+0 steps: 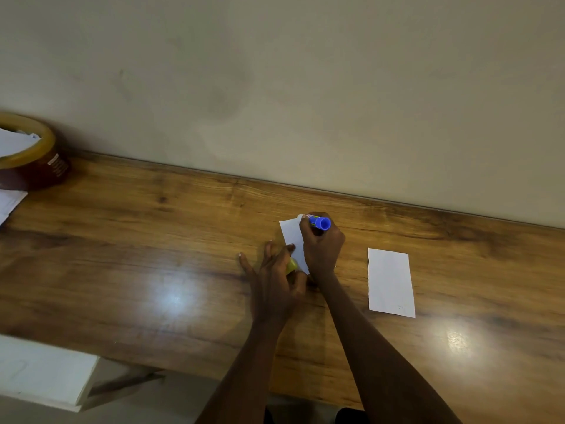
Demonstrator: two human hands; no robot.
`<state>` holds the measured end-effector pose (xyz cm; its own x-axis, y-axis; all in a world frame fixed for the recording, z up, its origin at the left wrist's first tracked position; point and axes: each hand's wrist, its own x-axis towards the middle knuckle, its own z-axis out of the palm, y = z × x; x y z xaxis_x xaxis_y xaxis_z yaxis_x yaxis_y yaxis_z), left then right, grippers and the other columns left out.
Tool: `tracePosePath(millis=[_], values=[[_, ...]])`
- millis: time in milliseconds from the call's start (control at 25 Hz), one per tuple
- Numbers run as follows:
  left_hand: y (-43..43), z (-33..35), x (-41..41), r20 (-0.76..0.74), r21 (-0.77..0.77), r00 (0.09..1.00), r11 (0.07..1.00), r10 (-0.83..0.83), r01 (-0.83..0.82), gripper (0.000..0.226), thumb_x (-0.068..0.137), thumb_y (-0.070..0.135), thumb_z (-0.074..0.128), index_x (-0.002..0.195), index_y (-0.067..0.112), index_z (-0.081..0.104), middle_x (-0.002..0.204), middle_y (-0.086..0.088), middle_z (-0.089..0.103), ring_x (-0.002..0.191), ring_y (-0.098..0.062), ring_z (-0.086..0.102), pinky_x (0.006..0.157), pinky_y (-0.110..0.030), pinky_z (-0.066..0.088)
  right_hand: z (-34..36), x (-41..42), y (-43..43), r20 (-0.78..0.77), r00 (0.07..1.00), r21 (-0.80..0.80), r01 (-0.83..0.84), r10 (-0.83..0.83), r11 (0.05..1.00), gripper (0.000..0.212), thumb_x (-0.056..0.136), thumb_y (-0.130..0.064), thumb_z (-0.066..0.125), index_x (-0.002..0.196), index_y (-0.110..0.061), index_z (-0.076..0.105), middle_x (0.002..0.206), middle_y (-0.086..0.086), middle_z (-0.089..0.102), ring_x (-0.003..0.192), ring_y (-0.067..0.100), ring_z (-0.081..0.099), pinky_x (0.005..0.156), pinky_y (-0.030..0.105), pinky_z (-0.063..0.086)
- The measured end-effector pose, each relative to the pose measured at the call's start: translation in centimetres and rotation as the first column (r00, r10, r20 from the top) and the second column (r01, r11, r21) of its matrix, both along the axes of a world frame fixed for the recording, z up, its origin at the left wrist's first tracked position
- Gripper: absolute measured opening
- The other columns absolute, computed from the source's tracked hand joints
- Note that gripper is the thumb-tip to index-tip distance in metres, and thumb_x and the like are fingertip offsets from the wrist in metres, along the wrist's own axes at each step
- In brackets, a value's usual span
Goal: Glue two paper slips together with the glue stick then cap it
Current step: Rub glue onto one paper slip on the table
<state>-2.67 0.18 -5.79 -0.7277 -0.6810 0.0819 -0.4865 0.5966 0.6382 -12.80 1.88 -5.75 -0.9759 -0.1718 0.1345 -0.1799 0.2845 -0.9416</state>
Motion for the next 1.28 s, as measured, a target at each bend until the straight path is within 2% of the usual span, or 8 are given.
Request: tracePosePath(millis=[240, 320, 400, 560, 720, 880, 1080, 1280], values=[[0.0, 0.1, -0.1, 0.01, -0.005, 1.0, 1.0, -0.002, 0.002, 0.054, 0.075, 0.032, 0.039, 0.125, 0.016, 0.046, 0.132, -0.012, 0.054, 0.14, -0.022, 0.022, 0.11, -0.057, -0.013, 0.8, -0.2, -0.3, 0.073, 0.98, -0.035, 0.186, -0.183, 0.982, 0.017, 0.081, -0.01, 0.062, 0.093, 0.002, 0.06, 0.078, 0.02, 0.066, 0.064, 0.018, 0.052, 0.053, 0.001, 0.039], [0.0, 0.1, -0.1, 0.007, 0.0, 1.0, 1.0, -0.001, 0.001, 0.054, 0.075, 0.032, 0.039, 0.126, 0.016, 0.046, 0.133, -0.012, 0.054, 0.14, -0.022, 0.022, 0.11, -0.057, -0.013, 1.6, -0.2, -0.1, 0.103, 0.97, -0.089, 0.231, -0.221, 0.969, 0.022, 0.082, -0.008, 0.061, 0.102, 0.002, 0.058, 0.089, 0.023, 0.067, 0.071, 0.024, 0.057, 0.06, 0.012, 0.047], [-0.1, 0.0, -0.1, 0.016, 0.005, 1.0, 1.0, -0.01, 0.01, 0.052, 0.077, 0.033, 0.041, 0.127, 0.018, 0.045, 0.135, -0.011, 0.052, 0.14, -0.021, 0.02, 0.11, -0.056, -0.015, 2.4, 0.2, 0.2, 0.056, 0.981, -0.111, 0.19, -0.184, 0.976, 0.029, 0.082, -0.004, 0.059, 0.111, 0.001, 0.056, 0.096, 0.023, 0.066, 0.075, 0.027, 0.058, 0.066, 0.025, 0.05], [-0.3, -0.3, -0.1, 0.037, -0.022, 0.999, 0.999, -0.038, 0.039, 0.046, 0.083, 0.028, 0.052, 0.127, 0.02, 0.044, 0.137, -0.01, 0.049, 0.141, -0.021, 0.019, 0.11, -0.058, -0.013, 3.4, 1.9, 1.2, -0.082, 0.994, 0.003, 0.073, -0.073, 0.997, 0.035, 0.078, 0.003, 0.061, 0.112, -0.001, 0.057, 0.095, 0.021, 0.067, 0.073, 0.02, 0.054, 0.063, 0.011, 0.039], [-0.3, -0.2, 0.0, 0.027, -0.011, 0.999, 0.999, -0.03, 0.03, 0.048, 0.081, 0.034, 0.042, 0.126, 0.019, 0.046, 0.137, -0.01, 0.049, 0.14, -0.021, 0.02, 0.11, -0.058, -0.012, 2.5, 2.8, 2.8, -0.034, 0.995, 0.244, -0.078, 0.089, 0.967, 0.046, 0.073, -0.001, 0.068, 0.116, -0.007, 0.052, 0.11, 0.017, 0.064, 0.096, 0.029, 0.059, 0.08, 0.024, 0.04], [0.1, 0.0, 0.1, -0.054, -0.005, 0.998, 1.0, -0.011, 0.011, 0.05, 0.075, 0.031, 0.043, 0.122, 0.016, 0.05, 0.133, -0.011, 0.053, 0.139, -0.022, 0.023, 0.11, -0.061, -0.008, 1.2, 1.4, 3.9, 0.103, 0.926, 0.511, -0.363, 0.364, 0.779, 0.054, 0.076, -0.005, 0.065, 0.124, -0.019, 0.044, 0.13, 0.011, 0.053, 0.119, 0.027, 0.047, 0.098, 0.034, 0.039], [0.1, 0.1, 0.1, -0.041, 0.013, 0.999, 1.0, -0.026, 0.027, 0.057, 0.073, 0.033, 0.041, 0.129, 0.023, 0.042, 0.143, -0.01, 0.042, 0.142, -0.023, 0.012, 0.11, -0.059, -0.013, 2.4, -3.0, 3.8, 0.123, 0.733, 0.638, -0.575, 0.669, 0.513, 0.068, 0.07, 0.013, 0.061, 0.125, -0.023, 0.04, 0.138, 0.01, 0.046, 0.131, 0.028, 0.036, 0.115, 0.041, 0.005], [0.0, 0.3, 0.1, -0.06, 0.04, 0.998, 0.999, -0.029, 0.031, 0.063, 0.072, 0.034, 0.04, 0.133, 0.022, 0.035, 0.145, -0.01, 0.038, 0.142, -0.024, 0.009, 0.109, -0.057, -0.016, 3.6, -5.0, 3.3, 0.219, 0.55, 0.646, -0.701, 0.806, 0.302, 0.068, 0.069, 0.014, 0.059, 0.124, -0.021, 0.041, 0.136, 0.013, 0.045, 0.119, 0.032, 0.043, 0.095, 0.039, 0.04]])
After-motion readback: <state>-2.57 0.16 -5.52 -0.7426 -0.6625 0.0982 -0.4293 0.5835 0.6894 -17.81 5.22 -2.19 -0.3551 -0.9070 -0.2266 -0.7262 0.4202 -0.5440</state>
